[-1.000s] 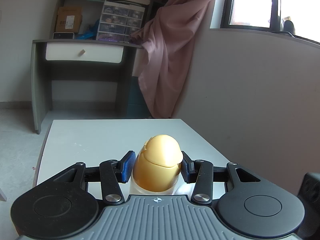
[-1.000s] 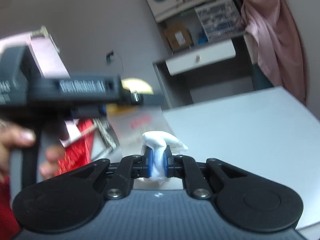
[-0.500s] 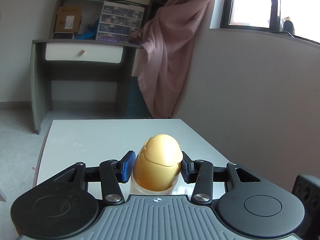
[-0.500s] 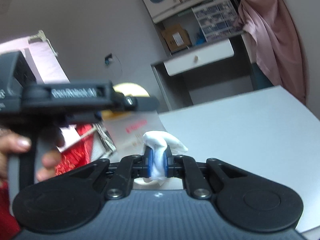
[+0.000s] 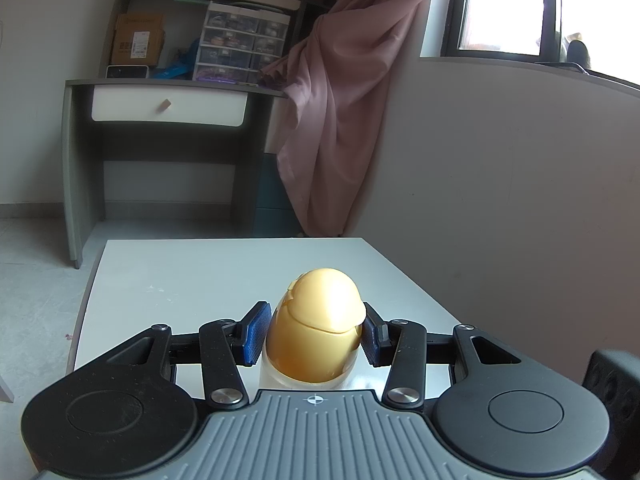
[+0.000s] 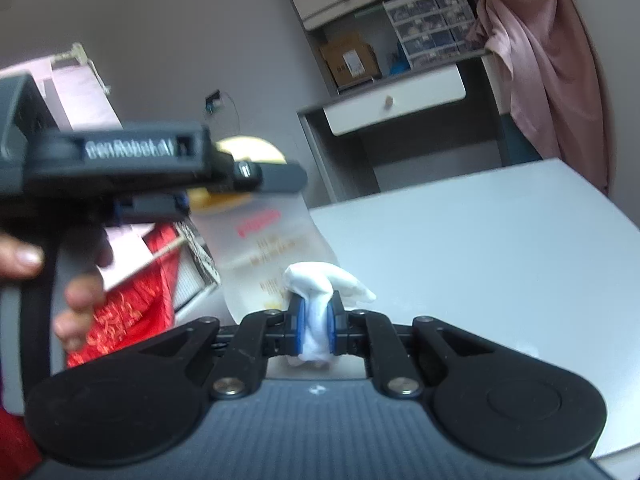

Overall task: Clean container
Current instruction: 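Rub the cloth against the bottle side with the right gripper, then keep wiping the bottle body with the cloth in the right gripper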

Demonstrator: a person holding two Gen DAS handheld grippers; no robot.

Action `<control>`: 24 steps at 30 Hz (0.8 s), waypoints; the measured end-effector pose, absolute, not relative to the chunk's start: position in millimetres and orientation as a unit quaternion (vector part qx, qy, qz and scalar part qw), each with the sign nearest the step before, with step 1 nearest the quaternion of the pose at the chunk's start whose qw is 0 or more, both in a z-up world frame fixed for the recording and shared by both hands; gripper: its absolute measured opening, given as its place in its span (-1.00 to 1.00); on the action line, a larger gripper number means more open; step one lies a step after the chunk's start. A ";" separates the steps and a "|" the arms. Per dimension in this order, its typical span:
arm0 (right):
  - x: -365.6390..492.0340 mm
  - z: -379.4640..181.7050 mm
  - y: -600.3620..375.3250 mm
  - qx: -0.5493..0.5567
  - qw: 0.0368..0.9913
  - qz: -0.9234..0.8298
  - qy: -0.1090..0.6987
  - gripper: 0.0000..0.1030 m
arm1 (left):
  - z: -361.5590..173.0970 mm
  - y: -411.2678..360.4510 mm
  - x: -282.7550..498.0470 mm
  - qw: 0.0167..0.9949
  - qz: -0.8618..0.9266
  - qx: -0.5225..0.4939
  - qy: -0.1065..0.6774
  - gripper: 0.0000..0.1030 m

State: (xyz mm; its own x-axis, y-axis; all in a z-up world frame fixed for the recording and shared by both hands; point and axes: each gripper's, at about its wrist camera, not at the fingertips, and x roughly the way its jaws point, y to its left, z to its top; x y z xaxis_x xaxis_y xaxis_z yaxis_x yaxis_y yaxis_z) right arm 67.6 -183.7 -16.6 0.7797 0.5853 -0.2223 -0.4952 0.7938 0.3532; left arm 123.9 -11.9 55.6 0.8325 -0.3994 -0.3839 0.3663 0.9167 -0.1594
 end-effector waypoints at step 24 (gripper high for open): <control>73.7 -24.5 -180.5 0.127 0.934 0.280 0.182 -0.78 | 57.5 -7.7 120.9 0.956 -0.203 -0.041 0.210 -0.09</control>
